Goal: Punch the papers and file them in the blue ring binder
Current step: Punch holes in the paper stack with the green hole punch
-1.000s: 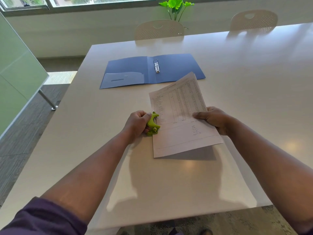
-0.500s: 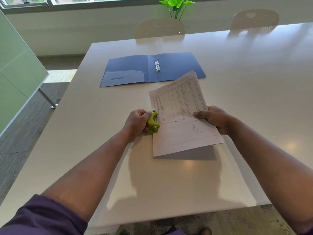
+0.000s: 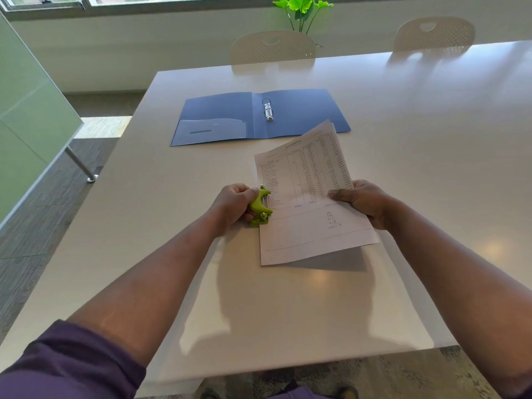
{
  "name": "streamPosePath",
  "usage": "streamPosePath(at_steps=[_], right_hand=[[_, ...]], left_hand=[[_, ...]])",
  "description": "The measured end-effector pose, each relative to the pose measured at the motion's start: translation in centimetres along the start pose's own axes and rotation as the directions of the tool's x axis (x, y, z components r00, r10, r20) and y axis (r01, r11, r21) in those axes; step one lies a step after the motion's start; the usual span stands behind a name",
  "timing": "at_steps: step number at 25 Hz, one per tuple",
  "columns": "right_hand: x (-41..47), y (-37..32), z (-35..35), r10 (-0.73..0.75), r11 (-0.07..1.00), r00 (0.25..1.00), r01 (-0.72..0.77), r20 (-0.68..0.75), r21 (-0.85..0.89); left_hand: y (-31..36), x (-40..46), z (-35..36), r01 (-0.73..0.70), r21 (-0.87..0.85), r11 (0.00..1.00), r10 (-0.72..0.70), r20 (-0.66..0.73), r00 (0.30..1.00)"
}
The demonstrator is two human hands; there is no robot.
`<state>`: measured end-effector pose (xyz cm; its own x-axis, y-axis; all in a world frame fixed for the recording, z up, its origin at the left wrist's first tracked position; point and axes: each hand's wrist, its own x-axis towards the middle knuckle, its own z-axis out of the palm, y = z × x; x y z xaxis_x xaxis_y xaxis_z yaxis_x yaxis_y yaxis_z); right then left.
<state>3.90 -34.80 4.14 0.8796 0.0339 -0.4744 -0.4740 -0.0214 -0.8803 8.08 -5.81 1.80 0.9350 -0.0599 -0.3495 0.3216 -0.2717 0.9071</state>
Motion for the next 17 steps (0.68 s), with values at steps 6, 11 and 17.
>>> streamPosePath(at_steps=[6,11,17], right_hand=[[0.0,0.0,0.1,0.007,1.000,1.000,-0.007,-0.004,-0.016],[0.2,0.1,0.1,0.003,1.000,1.000,-0.003,-0.012,-0.022],[0.3,0.3,0.1,0.009,1.000,1.000,-0.009,-0.006,-0.019]], left_hand=[[1.3,-0.2,-0.8,0.119,0.082,0.989,-0.122,0.028,0.992],[2.3,0.8,-1.8,0.185,0.393,0.901,-0.192,-0.021,0.981],[2.0,0.7,-1.8,0.192,0.537,0.821,-0.212,-0.025,0.977]])
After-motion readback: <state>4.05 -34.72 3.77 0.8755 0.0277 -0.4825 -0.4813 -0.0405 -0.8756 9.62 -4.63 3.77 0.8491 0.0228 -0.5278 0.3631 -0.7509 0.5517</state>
